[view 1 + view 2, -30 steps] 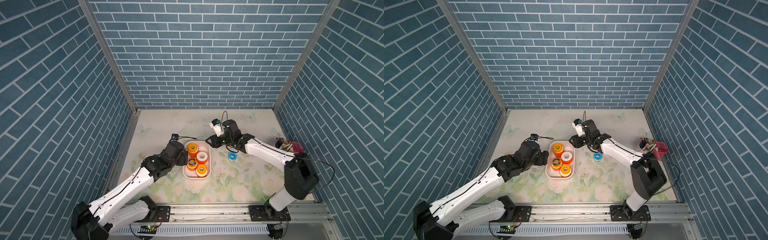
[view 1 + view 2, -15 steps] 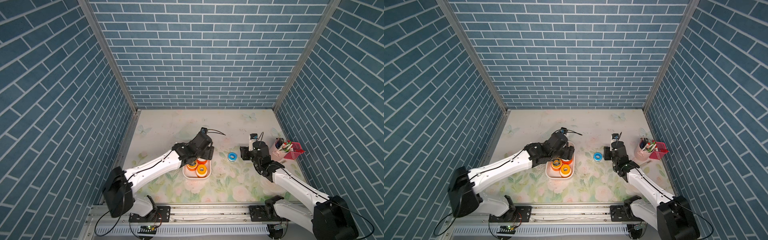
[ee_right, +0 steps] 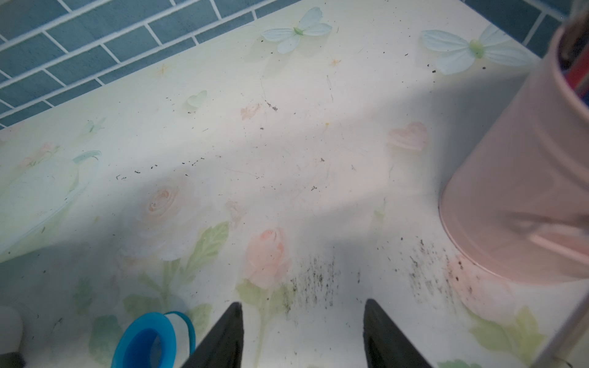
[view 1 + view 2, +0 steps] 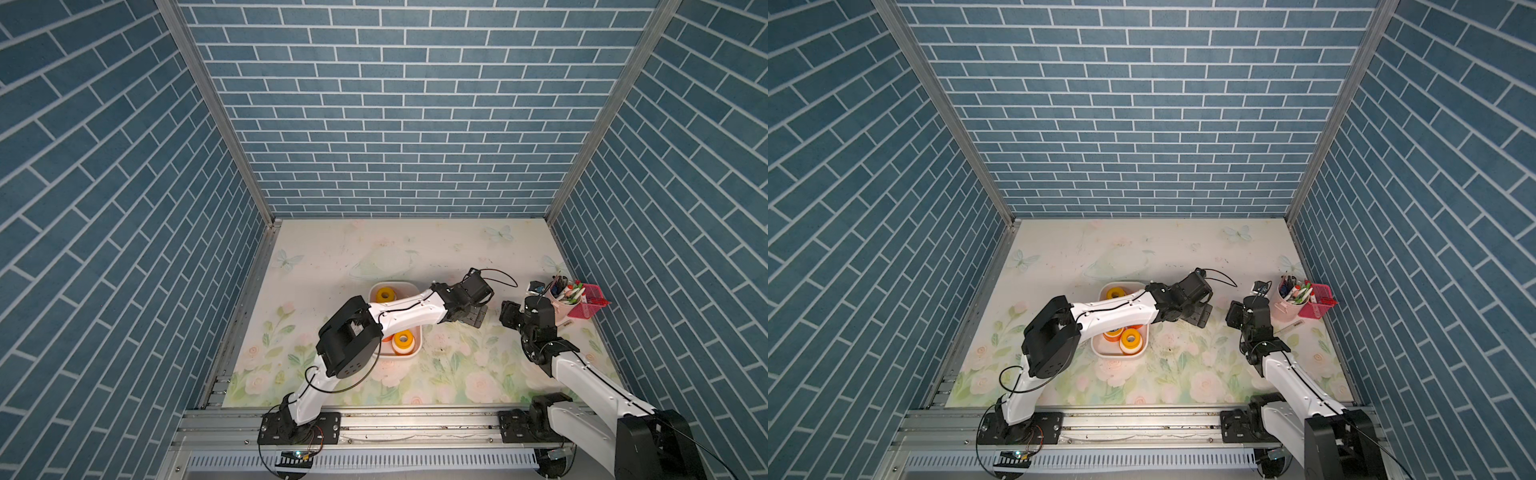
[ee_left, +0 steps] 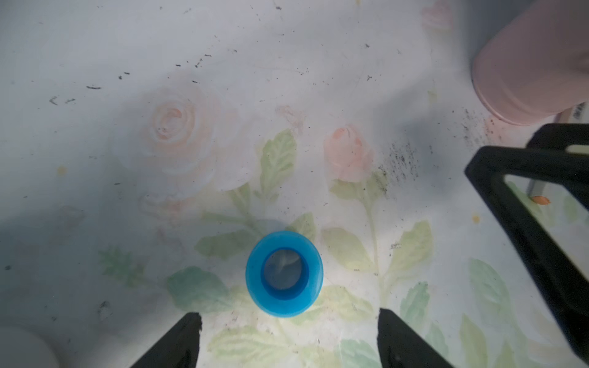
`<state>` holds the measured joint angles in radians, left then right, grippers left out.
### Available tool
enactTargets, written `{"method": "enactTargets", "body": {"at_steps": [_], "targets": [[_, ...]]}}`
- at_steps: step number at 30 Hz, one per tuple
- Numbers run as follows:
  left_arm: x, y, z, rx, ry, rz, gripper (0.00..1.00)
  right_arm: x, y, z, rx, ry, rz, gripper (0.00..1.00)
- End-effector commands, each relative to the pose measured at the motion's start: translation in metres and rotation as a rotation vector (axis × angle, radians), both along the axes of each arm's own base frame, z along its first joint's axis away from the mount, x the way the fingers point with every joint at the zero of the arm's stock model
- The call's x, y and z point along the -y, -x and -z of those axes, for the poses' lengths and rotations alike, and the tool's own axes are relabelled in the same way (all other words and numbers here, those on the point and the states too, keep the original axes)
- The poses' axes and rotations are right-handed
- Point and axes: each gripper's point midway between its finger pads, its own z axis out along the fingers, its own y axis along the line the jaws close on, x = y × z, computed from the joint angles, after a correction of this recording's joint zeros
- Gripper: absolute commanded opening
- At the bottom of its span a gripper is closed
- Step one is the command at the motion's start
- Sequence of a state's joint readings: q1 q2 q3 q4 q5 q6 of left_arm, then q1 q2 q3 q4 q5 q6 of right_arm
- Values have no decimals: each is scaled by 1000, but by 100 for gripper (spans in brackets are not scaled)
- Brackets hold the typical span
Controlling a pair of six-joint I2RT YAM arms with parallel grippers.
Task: Put the sealing tape into the storage box
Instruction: Pick up the sealing tape at the center of the board.
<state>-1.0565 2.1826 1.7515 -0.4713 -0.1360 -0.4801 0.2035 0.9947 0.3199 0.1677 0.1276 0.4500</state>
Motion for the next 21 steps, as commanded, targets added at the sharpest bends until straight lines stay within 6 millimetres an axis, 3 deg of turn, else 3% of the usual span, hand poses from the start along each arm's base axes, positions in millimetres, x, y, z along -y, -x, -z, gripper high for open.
{"method": "enactTargets", "body": {"at_steps": [1, 13, 21], "targets": [[1, -1, 12, -16, -44, -2, 90, -4, -4, -3, 18, -52, -4, 61], [4, -7, 53, -20, -143, -27, 83, -8, -6, 0, 10, -64, -28, 61], [5, -7, 55, -13, -151, -25, 71, -13, -7, 1, 0, -72, -53, 61]]}}
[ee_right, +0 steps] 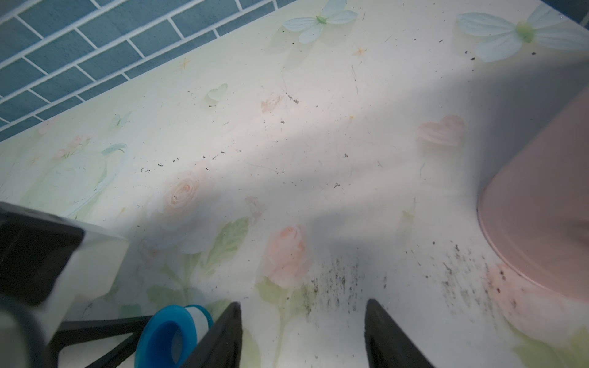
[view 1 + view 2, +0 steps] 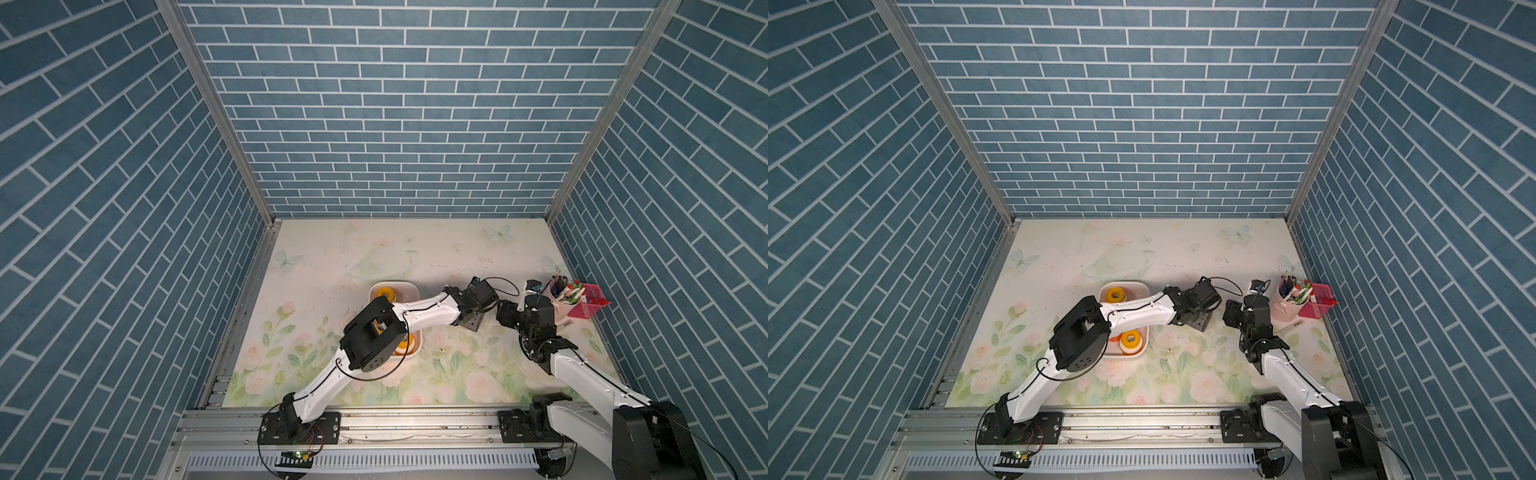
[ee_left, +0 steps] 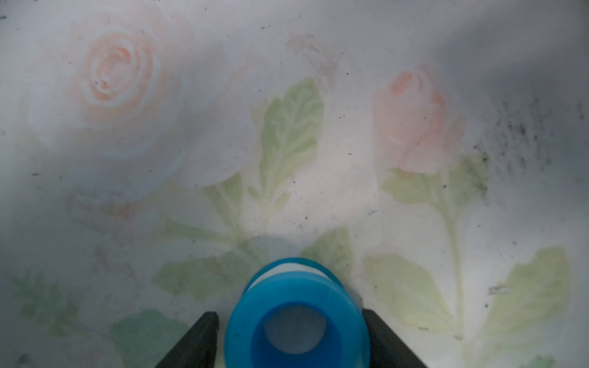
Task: Put the sealing tape into the storage box
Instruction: Pick up the sealing tape at the center of the board.
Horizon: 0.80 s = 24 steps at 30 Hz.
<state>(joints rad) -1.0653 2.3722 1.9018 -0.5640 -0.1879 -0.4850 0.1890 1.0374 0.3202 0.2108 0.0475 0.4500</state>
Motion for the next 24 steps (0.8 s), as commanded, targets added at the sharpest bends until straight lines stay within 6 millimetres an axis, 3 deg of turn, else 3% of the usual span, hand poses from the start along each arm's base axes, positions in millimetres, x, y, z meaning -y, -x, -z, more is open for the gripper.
{"method": "enactTargets", "body": {"at_steps": [1, 5, 11, 17, 20, 24], "targets": [[1, 1, -3, 17, -15, 1, 69, -3, -3, -4, 9, -29, -1, 61], [1, -1, -13, 35, -5, 2, 58, -4, -4, -2, 1, -29, -11, 61], [-2, -1, -28, 56, 6, -3, 56, -4, -4, -2, 2, -30, -12, 61], [-12, 0, -64, 97, 28, -15, 56, -5, -4, -1, 0, -29, -14, 62], [-25, 3, -86, 118, 31, -26, 56, -5, -4, -2, 2, -31, -15, 61], [-58, 12, -108, 136, 26, -49, 55, -5, -4, -2, 2, -30, -17, 61]]}}
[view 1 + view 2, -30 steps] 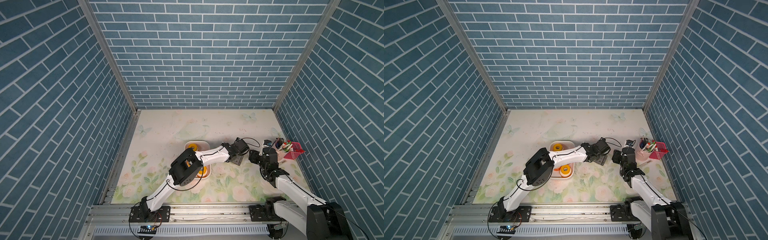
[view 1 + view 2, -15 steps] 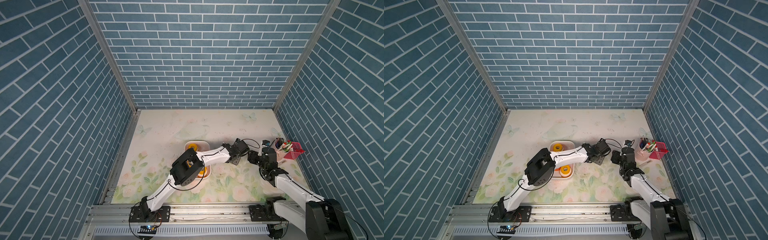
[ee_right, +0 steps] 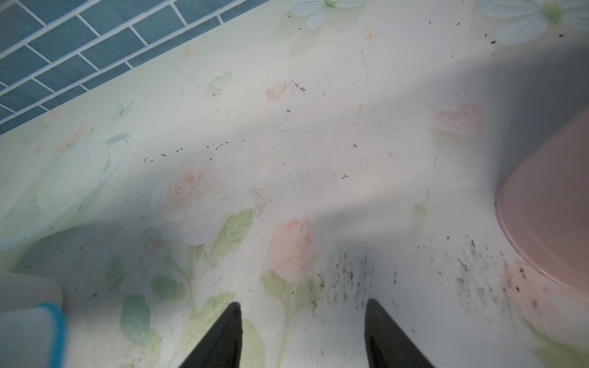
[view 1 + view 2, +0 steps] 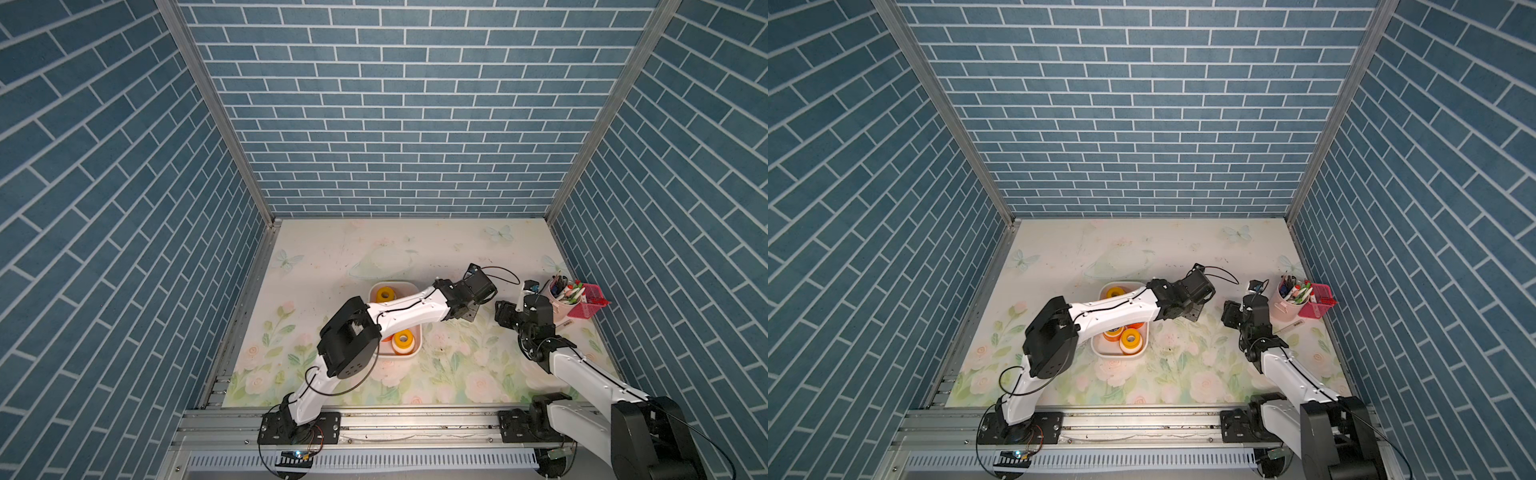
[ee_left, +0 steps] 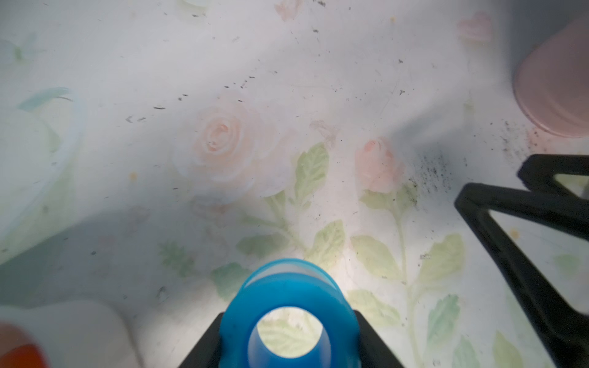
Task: Put the sealing tape into the storage box
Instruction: Pick up the sealing tape at the center of the board, then place the sealing tape in the storage box.
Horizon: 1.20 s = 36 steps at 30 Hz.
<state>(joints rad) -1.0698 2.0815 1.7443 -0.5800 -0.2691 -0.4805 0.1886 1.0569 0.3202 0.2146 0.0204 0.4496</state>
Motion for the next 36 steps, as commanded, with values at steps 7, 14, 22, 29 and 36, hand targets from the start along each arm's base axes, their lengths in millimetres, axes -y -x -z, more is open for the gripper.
{"method": "enactTargets", "body": {"at_steps": [7, 14, 22, 29, 36], "targets": [[-105, 21, -24, 23, -50, -117, 55, -2, -6, -6, 14, -20, 0, 62], [-159, 23, -8, -17, -35, -186, 55, -2, -6, -4, 9, -20, -3, 61], [-164, 21, 13, -67, -27, -180, 55, -3, -6, -4, 9, -20, -5, 61], [-164, 14, 27, -83, -47, -187, 55, -4, -6, -3, 1, -21, -10, 61], [-166, 8, 34, -89, -48, -198, 55, -4, -7, -2, 0, -21, -12, 61]]}}
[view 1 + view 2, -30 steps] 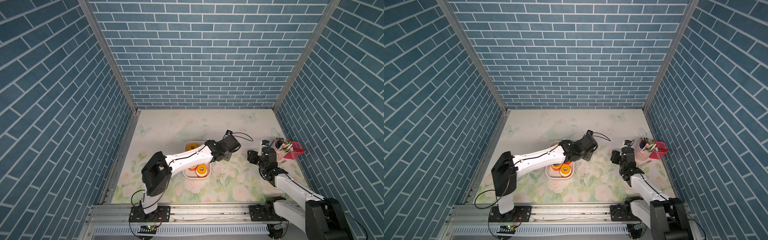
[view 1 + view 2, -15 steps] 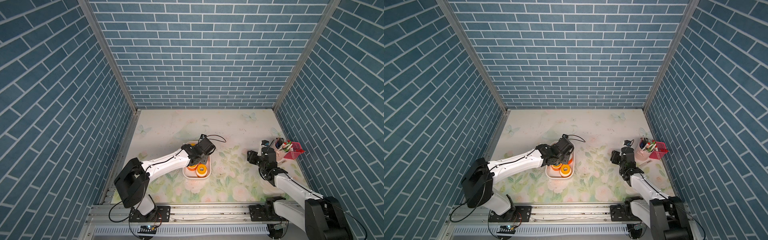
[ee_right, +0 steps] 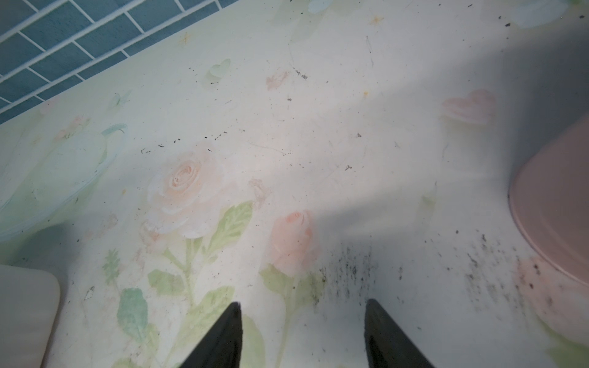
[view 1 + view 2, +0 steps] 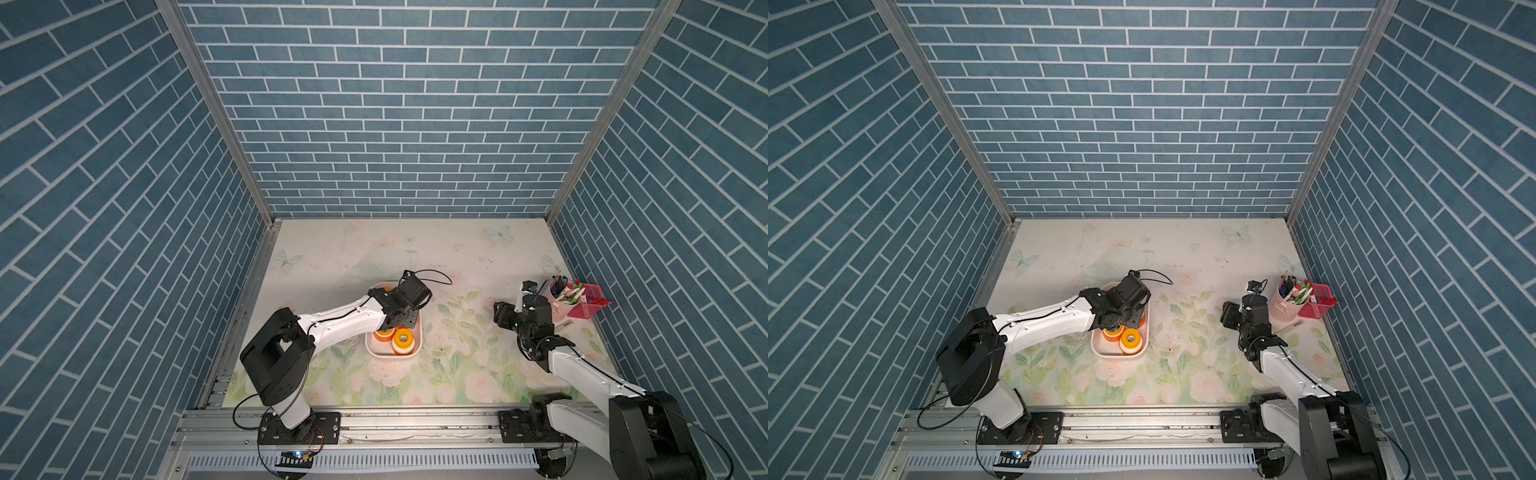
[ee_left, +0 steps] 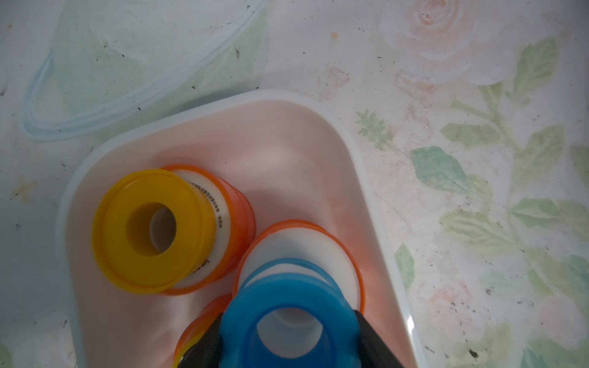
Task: Put the sealing tape into the storage box
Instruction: Place the sealing tape in the storage box.
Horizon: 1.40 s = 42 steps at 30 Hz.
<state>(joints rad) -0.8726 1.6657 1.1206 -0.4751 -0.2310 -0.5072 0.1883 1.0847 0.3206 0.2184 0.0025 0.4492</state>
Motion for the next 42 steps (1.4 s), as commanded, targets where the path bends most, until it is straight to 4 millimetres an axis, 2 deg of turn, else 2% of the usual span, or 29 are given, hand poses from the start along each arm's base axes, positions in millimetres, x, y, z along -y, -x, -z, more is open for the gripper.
{"method": "enactTargets", "body": {"at_steps": [1, 11, 19, 28, 34, 37, 40, 42], "targets": [[1, -4, 2, 3, 7, 3, 55, -2, -8, -9, 23, -14, 1, 61], [0, -4, 10, -15, 4, 8, 58, -1, -8, -8, 19, -14, 1, 61], [-1, -3, 13, -18, 0, 7, 66, -1, -8, -9, 19, -12, 4, 61], [-4, -2, 10, -13, -2, 3, 67, -1, -8, -9, 19, -13, 4, 61], [-6, -5, -9, 26, 15, -13, 68, -1, -8, -8, 19, -13, 3, 61], [-11, -7, -25, 64, 29, -28, 70, -2, -7, -9, 22, -13, -1, 61], [-24, -10, -48, 136, 37, -75, 81, -2, -8, -12, 32, -10, -6, 61], [-45, -13, -67, 207, 19, -150, 89, -1, -10, -16, 45, 5, -6, 62]]}}
